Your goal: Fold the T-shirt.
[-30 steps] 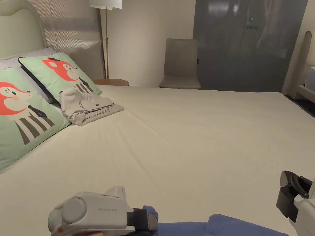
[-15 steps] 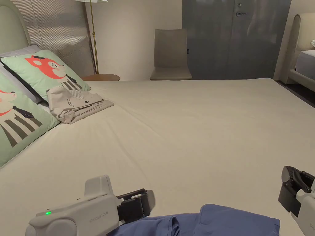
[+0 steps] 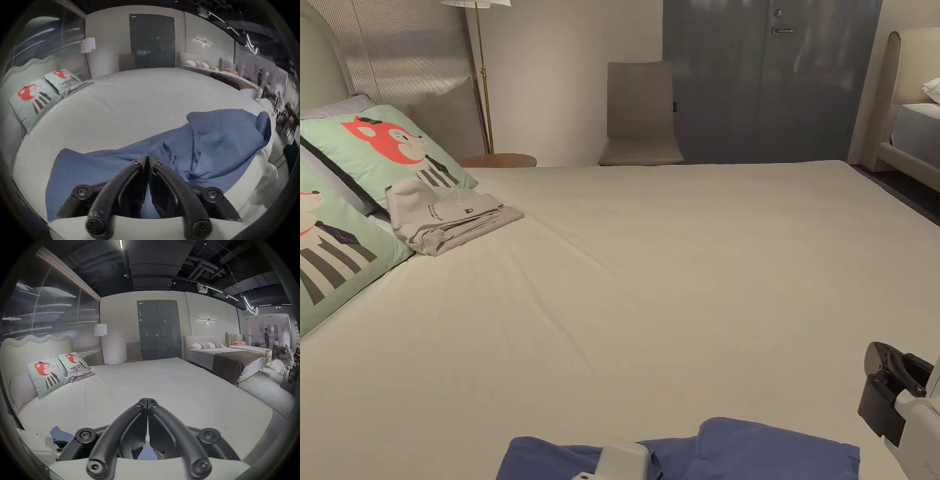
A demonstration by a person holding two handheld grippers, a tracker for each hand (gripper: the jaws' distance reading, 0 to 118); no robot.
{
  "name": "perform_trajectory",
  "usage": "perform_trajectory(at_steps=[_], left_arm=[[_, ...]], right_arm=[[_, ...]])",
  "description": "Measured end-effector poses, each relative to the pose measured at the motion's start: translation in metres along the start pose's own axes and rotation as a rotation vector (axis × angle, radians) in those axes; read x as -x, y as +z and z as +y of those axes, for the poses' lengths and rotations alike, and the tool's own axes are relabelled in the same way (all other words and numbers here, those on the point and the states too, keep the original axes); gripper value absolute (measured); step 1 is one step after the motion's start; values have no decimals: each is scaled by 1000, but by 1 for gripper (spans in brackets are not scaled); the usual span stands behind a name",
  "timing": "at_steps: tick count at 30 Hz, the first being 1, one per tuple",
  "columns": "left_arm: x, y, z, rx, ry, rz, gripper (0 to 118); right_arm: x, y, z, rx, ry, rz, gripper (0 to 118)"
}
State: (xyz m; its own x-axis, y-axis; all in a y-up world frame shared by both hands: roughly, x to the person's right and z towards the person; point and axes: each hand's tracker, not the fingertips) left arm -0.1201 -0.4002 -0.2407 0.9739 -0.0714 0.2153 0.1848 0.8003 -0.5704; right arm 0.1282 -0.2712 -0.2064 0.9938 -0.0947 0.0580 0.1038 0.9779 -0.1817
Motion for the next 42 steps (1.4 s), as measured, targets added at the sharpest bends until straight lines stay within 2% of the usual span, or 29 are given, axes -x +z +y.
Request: perform_trajectory(at_steps=[1,3,6,10,13,15,17,19,20,21,24,25,29,33,34,35,36,37,38,39,40,41,42], left_arm=[[-4,0,1,-4,4,-12,0],[-11,1,6,12,72,-123,0],[-15,1,12,-6,63,-128,0],[13,17,30,-33,234,-294,0],[63,34,43,-71,404,-410,0],[105,39,46,-50,514,-474,0],[149,42,42,-9,605,-597,1],[191,46,36,12,675,-686,11],[208,47,32,32,692,-703,11],[226,47,27,53,699,-705,31],[268,39,7,127,724,-638,112],[280,39,0,119,760,-595,109],[312,16,-32,170,894,-583,110],[294,-3,-45,293,937,-666,109],[264,15,-28,284,920,-693,108],[260,15,-26,267,913,-705,108],[257,13,-23,258,923,-714,102],[254,10,-23,273,962,-738,87],[251,13,-21,296,999,-748,67],[243,8,-22,337,1011,-725,38],[237,5,-25,370,957,-640,14],[231,3,-28,375,903,-590,11],[239,-11,-32,374,919,-599,10]], right_arm=[[-1,1,0,-1,0,-3,0],[-3,1,1,-2,-1,-8,0],[-4,1,1,-1,-3,-12,0],[-3,2,3,-4,4,-13,0],[-2,1,4,-6,8,-14,0],[0,0,5,-5,7,-11,0],[3,-1,5,-4,7,-4,0],[7,-2,4,-2,8,3,0],[9,-2,4,-1,9,9,0],[11,-3,3,1,11,14,0],[18,-4,2,8,14,28,0],[20,-4,2,10,17,33,0],[26,-4,1,18,26,46,0],[28,-5,2,24,36,47,0],[28,-5,2,26,38,47,0],[28,-5,2,27,41,46,0],[28,-5,2,26,44,43,0],[28,-4,3,26,44,41,0],[27,-4,3,27,43,40,0],[27,-4,4,27,41,38,0],[27,-4,4,26,38,36,0],[27,-4,4,27,37,35,0],[26,-4,4,28,36,34,0]])
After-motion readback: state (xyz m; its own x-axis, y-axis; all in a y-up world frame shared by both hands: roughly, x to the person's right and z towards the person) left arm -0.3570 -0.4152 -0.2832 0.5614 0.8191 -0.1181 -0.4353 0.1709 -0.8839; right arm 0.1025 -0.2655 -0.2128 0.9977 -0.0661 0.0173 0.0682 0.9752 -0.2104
